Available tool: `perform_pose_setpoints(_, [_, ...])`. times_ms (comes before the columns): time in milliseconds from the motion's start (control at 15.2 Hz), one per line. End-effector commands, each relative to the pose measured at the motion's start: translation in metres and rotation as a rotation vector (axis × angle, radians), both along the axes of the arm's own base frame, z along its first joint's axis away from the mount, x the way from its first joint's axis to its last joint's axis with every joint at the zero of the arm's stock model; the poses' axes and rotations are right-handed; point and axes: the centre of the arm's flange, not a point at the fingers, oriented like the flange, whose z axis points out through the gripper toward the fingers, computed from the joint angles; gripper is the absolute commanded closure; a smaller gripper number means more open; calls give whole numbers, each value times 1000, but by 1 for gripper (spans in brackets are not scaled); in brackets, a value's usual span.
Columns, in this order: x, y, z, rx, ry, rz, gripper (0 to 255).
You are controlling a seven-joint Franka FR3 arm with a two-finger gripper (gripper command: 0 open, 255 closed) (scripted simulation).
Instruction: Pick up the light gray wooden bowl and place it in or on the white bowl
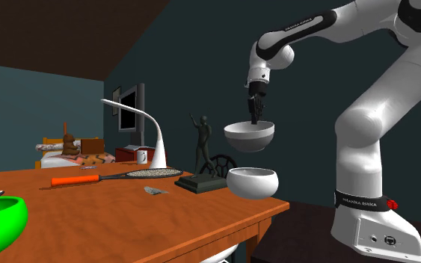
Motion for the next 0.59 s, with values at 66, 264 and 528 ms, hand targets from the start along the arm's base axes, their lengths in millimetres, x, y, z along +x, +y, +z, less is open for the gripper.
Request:
perform_pose_setpoints(66, [-9, -14, -10, 1, 0, 1, 255])
perform_pose_setpoints(264, [-9, -14, -26, 1, 0, 1, 255])
perform_pose_setpoints(528, [-9, -14, -47, 1, 0, 1, 255])
